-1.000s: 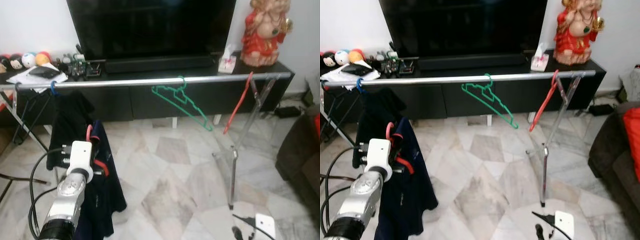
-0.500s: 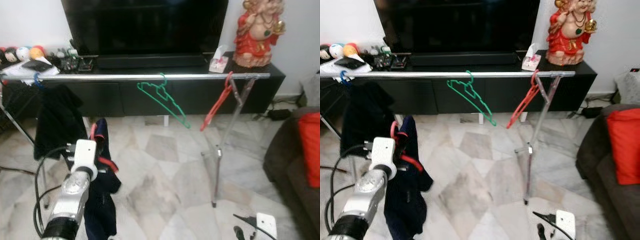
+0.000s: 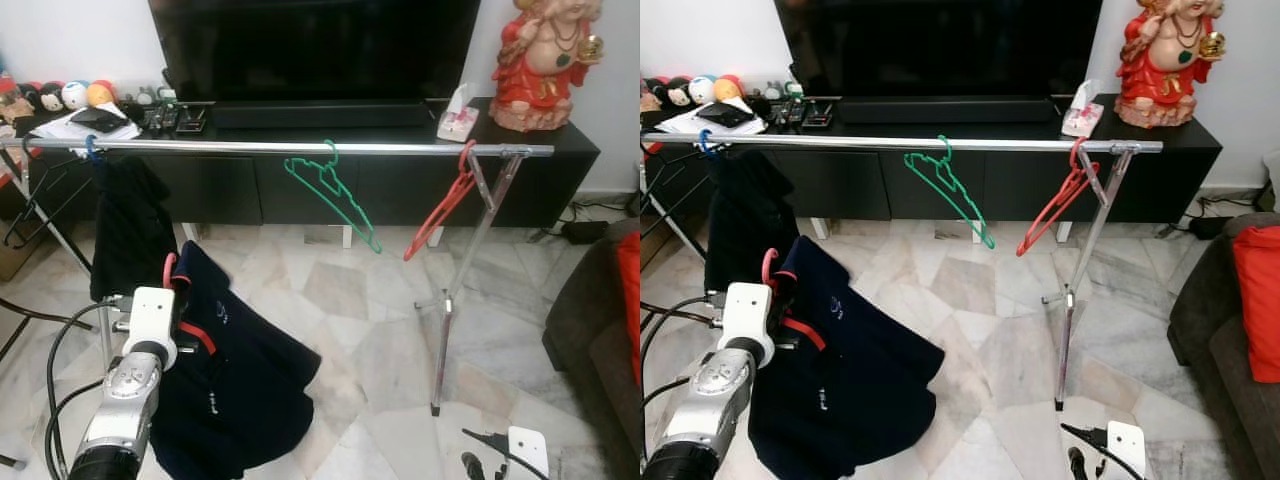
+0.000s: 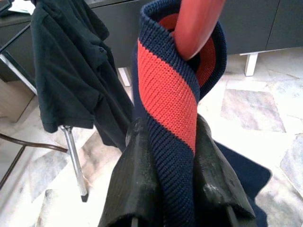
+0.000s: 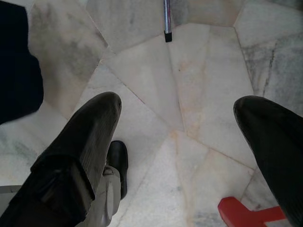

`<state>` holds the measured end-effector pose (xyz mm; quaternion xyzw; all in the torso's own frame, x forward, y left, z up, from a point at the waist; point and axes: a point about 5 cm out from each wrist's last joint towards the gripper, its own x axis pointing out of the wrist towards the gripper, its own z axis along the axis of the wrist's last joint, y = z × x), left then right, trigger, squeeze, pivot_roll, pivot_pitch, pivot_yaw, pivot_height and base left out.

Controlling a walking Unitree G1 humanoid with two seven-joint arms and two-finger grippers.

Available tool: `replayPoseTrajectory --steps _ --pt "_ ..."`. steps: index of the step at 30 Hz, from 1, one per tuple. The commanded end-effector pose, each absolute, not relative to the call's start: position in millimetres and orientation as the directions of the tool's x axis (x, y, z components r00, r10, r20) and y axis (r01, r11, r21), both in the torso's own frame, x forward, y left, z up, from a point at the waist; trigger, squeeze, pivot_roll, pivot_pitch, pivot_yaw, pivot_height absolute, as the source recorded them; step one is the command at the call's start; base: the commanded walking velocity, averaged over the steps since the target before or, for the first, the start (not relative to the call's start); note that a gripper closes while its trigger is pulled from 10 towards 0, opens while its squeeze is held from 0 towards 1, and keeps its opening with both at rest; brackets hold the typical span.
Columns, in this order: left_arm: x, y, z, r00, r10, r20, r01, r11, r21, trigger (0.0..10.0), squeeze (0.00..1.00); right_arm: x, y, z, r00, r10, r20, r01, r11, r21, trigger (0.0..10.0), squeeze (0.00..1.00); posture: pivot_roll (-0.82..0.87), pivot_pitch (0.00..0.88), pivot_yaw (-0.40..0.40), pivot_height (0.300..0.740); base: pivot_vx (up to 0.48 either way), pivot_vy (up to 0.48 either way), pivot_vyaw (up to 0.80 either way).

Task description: Hang hanger

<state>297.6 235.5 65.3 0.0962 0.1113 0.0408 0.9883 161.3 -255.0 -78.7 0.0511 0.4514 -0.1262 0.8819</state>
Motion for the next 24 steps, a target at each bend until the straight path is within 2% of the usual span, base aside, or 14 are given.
replayPoseTrajectory --steps 1,24 --pt "302.1 240.8 79.0 0.982 0.113 -0.151 -0.080 0.975 0.209 10.0 0.00 162.0 -254.4 -78.5 0.564 -0.172 -0.808 0.264 0.964 -0.020 10.0 0.00 -0.11 0.000 0.015 0.740 0.255 0.000 0.00" --pt "307.0 240.8 84.4 0.984 0.112 -0.135 -0.084 0.976 0.200 10.0 0.00 163.3 -254.1 -78.2 0.558 -0.167 -0.813 0.265 0.964 -0.017 10.0 0.00 -0.11 0.006 0.015 0.740 0.294 0.000 0.00"
